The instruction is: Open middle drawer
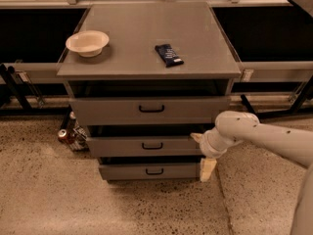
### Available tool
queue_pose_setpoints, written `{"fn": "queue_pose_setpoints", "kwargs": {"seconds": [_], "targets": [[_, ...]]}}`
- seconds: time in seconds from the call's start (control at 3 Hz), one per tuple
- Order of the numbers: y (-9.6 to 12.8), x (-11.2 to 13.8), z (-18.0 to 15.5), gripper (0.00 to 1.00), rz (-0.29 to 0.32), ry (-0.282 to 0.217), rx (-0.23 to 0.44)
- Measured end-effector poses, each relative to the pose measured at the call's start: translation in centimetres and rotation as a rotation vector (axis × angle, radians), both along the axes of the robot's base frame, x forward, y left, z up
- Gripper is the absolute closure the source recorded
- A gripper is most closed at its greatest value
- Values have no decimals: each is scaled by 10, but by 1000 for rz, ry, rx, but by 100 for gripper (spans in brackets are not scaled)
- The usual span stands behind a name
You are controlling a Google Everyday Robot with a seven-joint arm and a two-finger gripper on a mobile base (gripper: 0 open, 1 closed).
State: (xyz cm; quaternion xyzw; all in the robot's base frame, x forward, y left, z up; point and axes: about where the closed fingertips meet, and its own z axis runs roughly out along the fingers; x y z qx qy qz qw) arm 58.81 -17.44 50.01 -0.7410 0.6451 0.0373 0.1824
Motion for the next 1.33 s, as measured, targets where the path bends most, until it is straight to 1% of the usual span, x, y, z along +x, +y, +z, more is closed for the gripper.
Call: {"fn": "queue_pose_setpoints", "kwargs": {"seconds": [0.33, 0.67, 1.0, 1.33], "targets": [[-4, 32, -24, 0, 1, -13, 37], [-4, 32, -24, 0, 1, -13, 37], [-6, 48, -38, 0, -6, -21, 25], [-2, 70, -58, 0, -11, -43, -16]]}}
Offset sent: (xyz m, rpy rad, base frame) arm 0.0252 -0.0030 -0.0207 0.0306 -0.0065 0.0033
